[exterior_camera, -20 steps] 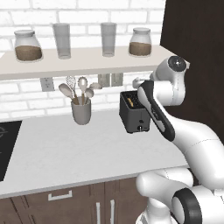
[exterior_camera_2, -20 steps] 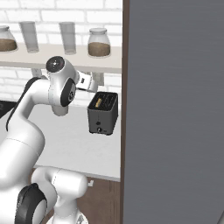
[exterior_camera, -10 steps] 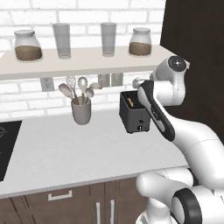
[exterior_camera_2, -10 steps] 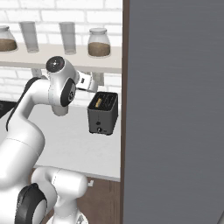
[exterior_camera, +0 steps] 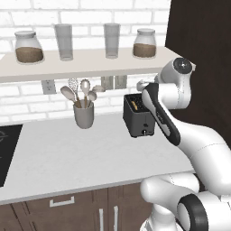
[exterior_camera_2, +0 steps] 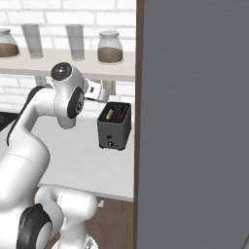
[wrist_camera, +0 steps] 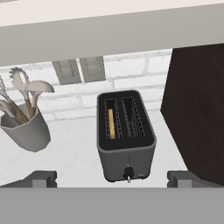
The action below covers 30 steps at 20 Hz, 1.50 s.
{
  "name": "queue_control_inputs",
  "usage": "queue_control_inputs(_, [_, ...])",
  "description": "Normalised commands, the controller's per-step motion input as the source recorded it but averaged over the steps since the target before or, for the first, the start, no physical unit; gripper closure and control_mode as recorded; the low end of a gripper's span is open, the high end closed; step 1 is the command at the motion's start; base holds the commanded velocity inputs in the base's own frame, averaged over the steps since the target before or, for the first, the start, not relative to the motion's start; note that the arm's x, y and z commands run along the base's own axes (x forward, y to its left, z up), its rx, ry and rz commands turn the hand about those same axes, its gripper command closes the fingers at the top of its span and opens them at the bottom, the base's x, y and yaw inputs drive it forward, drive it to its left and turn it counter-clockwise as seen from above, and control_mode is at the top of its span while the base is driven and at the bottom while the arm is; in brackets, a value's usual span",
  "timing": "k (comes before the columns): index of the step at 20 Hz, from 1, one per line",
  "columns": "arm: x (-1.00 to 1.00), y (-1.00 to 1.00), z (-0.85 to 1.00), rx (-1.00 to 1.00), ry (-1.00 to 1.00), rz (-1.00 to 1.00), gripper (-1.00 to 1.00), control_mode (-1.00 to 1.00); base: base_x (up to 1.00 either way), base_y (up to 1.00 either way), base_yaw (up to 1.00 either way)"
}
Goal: Start the toaster. Once the lever pops up, take the bread to the plate on the dining counter.
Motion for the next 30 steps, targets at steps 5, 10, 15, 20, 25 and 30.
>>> queue_control_inputs(5, [0.00,0.00,0.00,0.00,0.00,0.00,-1.00,-1.00,0.00,0.00,0.00])
queue_control_inputs(10, [0.00,0.00,0.00,0.00,0.00,0.00,-1.00,-1.00,0.00,0.00,0.00])
queue_control_inputs(15, [0.00,0.00,0.00,0.00,0.00,0.00,-1.00,-1.00,0.00,0.00,0.00])
queue_control_inputs(20, [0.00,0.00,0.00,0.00,0.00,0.00,-1.00,-1.00,0.00,0.00,0.00])
queue_control_inputs(25, [0.00,0.00,0.00,0.00,0.00,0.00,-1.00,-1.00,0.00,0.00,0.00])
queue_control_inputs(30, [0.00,0.00,0.00,0.00,0.00,0.00,-1.00,-1.00,0.00,0.00,0.00])
